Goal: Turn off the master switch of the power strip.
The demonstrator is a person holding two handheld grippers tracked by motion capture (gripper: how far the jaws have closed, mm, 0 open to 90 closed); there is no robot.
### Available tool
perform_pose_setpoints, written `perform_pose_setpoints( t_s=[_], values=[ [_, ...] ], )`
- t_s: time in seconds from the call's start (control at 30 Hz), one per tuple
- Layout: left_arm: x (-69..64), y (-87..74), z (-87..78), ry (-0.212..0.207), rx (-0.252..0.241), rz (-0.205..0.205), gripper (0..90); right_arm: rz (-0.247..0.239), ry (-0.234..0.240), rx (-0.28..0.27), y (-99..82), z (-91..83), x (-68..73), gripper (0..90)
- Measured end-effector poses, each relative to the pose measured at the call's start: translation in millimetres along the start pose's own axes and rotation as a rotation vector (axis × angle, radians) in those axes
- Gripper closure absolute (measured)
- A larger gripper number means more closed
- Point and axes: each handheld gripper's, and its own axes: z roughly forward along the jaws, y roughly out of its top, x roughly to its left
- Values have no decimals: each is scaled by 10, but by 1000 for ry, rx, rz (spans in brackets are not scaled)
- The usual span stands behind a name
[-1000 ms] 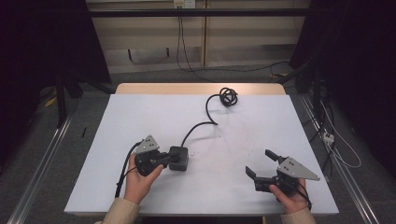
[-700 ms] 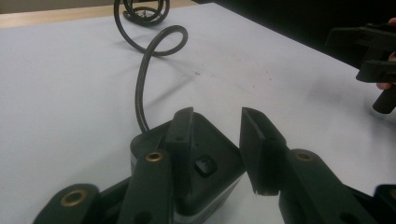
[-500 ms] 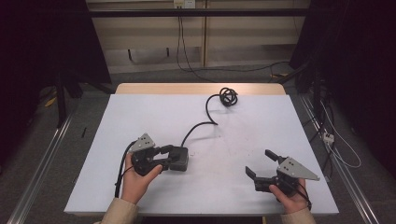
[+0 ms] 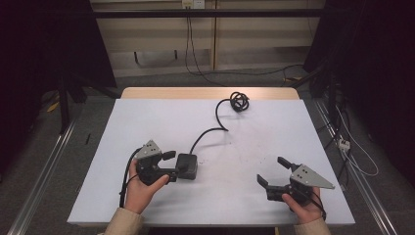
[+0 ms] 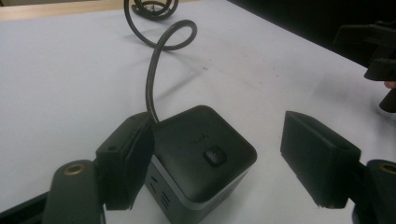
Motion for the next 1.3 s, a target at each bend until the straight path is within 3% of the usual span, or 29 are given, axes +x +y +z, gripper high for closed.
perform_pose_setpoints(
  t_s=[0.5,0.67,1.3],
  values=[
    [58,-31,-78,-11,-14,-22,129,-1,2,0,-2,4,2,57],
    [69,-45,-99,-13,-8,-9,98,-2,-3,0,1,-1,-2,57],
    [191,-121,-262,-18,-25,-8,84,0,-1,1,1,-2,-3,57]
  ],
)
